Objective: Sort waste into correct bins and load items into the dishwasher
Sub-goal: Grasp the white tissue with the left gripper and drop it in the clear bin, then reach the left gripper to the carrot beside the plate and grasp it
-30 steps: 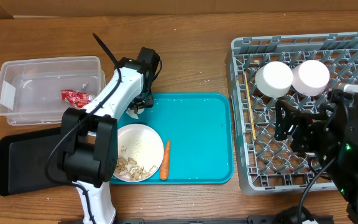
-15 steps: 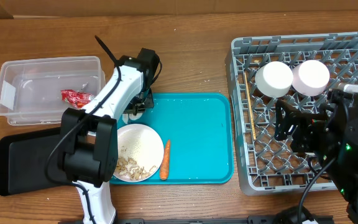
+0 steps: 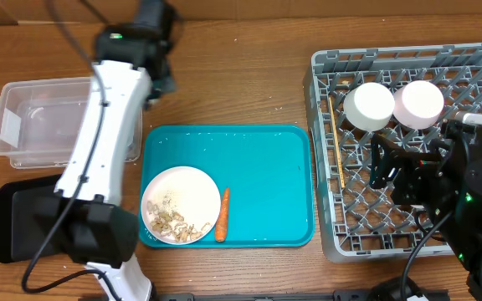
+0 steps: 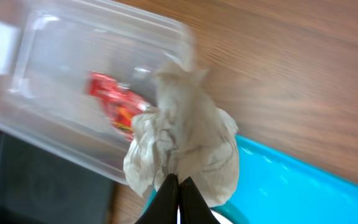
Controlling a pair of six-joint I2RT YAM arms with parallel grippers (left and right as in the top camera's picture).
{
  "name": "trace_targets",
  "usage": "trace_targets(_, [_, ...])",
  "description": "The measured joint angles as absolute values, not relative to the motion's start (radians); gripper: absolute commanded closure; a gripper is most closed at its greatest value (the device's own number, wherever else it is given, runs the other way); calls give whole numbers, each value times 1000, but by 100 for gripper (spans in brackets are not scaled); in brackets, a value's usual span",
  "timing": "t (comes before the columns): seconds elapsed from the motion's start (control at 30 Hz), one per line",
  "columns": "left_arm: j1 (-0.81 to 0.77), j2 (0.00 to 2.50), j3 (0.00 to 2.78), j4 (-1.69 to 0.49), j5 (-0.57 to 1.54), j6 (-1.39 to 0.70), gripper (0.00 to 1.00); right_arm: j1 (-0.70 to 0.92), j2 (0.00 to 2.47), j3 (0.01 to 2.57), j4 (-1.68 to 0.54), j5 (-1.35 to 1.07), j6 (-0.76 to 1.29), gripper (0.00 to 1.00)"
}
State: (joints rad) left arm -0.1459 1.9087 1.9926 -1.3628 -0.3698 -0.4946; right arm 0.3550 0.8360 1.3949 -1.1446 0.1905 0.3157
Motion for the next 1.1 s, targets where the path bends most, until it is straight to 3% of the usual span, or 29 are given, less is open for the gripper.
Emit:
trace_targets(0.07, [-78,1908,1989,-1344,-370,-498,96,355,836,1395,-1145,190,315,0])
trace_targets(0.13, [3,1909,1975,-1320,-339,-496,83,355,836,1395,-1145,190,315,0])
trace_targets(0.3, [116,1909,1967,-1354,-216,-440,70,355,836,1395,-1144,190,315,0])
trace_targets(0.53, [-6,1847,1956,-1415,-144,-377,37,355,836,1395,-1145,190,315,0])
trace_targets(0.67, [-162,1774,1956,-1499,-127,-378,39,355,836,1395,-1145,190,315,0])
trace_targets(0.8, [-295,1747,1918,-1541,-112,-396,46,355,836,1395,-1145,190,315,0])
trace_targets(0.97, [-476,1749,1719,-1486,-140,-452,44,355,836,1395,-1145,190,315,0])
trace_targets(1.1, [-613,1755,1571,-1442,-161,-537,50,355,836,1395,-1144,190,315,0])
